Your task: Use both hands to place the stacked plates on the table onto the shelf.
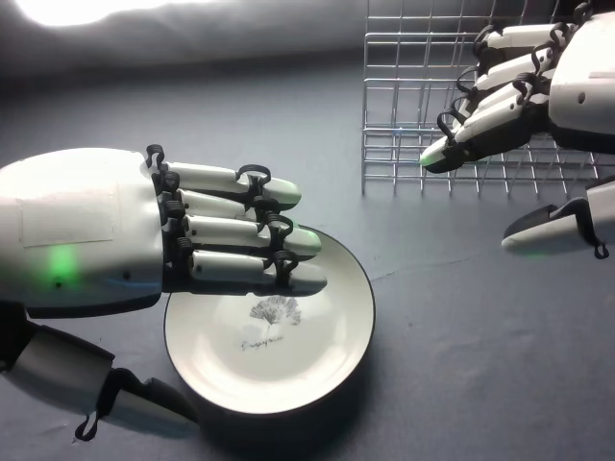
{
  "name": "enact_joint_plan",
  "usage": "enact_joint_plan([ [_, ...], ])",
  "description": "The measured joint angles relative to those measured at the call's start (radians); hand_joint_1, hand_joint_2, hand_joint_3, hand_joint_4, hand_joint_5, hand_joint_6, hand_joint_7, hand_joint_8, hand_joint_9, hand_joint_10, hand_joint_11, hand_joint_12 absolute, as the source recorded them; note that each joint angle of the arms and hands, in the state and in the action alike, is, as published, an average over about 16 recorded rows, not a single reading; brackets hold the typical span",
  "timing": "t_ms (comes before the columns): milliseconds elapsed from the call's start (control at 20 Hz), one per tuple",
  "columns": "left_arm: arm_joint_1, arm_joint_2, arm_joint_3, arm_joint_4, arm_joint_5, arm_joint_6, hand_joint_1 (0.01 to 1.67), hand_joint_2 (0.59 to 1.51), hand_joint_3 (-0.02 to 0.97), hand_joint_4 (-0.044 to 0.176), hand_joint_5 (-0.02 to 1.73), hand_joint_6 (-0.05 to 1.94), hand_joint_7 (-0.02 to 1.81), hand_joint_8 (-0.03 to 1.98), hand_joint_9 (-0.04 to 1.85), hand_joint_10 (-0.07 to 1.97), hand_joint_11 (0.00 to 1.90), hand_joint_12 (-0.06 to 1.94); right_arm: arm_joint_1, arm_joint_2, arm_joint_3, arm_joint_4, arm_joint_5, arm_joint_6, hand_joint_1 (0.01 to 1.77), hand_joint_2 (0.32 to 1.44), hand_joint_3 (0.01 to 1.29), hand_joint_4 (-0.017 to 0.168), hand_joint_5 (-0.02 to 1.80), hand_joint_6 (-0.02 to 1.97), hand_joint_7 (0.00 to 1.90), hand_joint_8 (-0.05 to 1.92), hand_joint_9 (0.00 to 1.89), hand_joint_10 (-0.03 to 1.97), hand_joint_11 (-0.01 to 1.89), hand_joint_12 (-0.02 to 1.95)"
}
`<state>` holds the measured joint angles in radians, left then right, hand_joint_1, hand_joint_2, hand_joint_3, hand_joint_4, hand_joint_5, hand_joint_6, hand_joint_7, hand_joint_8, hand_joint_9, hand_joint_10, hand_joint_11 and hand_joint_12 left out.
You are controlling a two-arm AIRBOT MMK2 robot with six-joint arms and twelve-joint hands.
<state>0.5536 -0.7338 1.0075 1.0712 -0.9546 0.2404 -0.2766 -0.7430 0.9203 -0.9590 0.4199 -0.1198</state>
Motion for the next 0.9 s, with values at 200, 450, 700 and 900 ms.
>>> enact_joint_plan([
  [200, -0.018, 0.0, 0.006, 0.031, -0.001, -0.024, 0.06, 1.101, 0.039, 0.004, 0.1, 0.01, 0.09, 0.01, 0.11, 0.01, 0.05, 0.05, -0.001, 0.0, 0.001, -0.001, -0.001, -0.001, 0.13, 1.26, 0.05, 0.001, 0.22, 0.03, 0.24, 0.02, 0.13, 0.14, 0.02, 0.4],
  [450, -0.05, -0.002, 0.014, 0.072, -0.003, -0.053, 0.04, 1.102, 0.032, 0.004, 0.08, 0.0, 0.08, 0.0, 0.09, 0.01, 0.04, 0.05, -0.003, -0.002, 0.012, -0.024, 0.015, -0.006, 0.08, 1.28, 0.04, 0.002, 0.18, 0.03, 0.19, 0.02, 0.11, 0.09, 0.02, 0.3],
  [700, -0.092, -0.01, 0.034, 0.149, -0.002, -0.112, 0.02, 1.106, 0.013, 0.002, 0.06, 0.0, 0.07, 0.0, 0.06, 0.01, 0.02, 0.04, -0.011, -0.012, 0.048, -0.071, 0.071, -0.045, 0.01, 1.31, 0.01, 0.003, 0.12, 0.02, 0.12, 0.01, 0.08, 0.03, 0.02, 0.11],
  [900, -0.115, -0.016, 0.061, 0.208, -0.016, -0.175, 0.02, 1.105, 0.015, 0.001, 0.06, 0.0, 0.07, 0.0, 0.07, 0.01, 0.03, 0.04, -0.024, -0.026, 0.088, -0.109, 0.139, -0.098, 0.01, 1.3, 0.01, 0.004, 0.12, 0.02, 0.12, 0.01, 0.08, 0.03, 0.02, 0.16],
])
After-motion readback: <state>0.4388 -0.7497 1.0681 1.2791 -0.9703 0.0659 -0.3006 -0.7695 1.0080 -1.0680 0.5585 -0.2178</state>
